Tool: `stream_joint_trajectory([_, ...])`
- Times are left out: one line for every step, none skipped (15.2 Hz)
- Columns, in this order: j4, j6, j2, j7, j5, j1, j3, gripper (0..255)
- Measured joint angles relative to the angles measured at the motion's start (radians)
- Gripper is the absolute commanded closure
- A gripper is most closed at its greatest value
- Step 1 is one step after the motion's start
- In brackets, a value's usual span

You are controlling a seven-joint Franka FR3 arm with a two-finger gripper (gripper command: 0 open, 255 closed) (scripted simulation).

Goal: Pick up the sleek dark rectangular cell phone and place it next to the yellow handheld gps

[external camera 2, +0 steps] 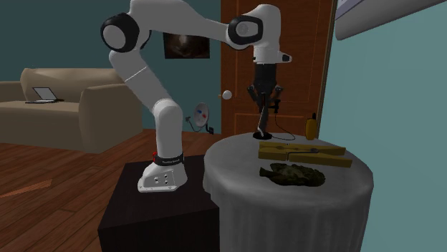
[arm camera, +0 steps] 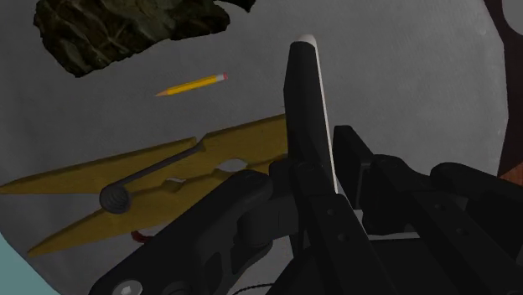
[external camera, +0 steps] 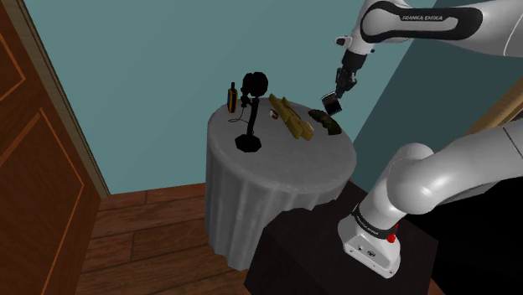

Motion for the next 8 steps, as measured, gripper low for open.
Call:
stream_joint_trajectory([0.02, 0.015, 0.037, 0.006, 0.015, 0.017, -0.002, 255])
stream_joint_trajectory([0.047, 0.027, 0.078, 0.008, 0.032, 0.034, -0.008, 255])
stream_joint_trajectory([0.075, 0.037, 0.117, 0.006, 0.048, 0.048, -0.014, 255])
stream_joint_trajectory([0.1, 0.04, 0.149, 0.008, 0.063, 0.061, -0.016, 255])
stream_joint_trajectory([0.131, 0.047, 0.188, 0.005, 0.081, 0.075, -0.023, 255])
stream_joint_trajectory([0.155, 0.057, 0.225, 0.004, 0.099, 0.087, -0.027, 255])
stream_joint_trajectory([0.191, 0.059, 0.267, 0.002, 0.12, 0.101, -0.032, 255])
stream_joint_trajectory([0.234, 0.057, 0.313, -0.005, 0.144, 0.113, -0.038, 255])
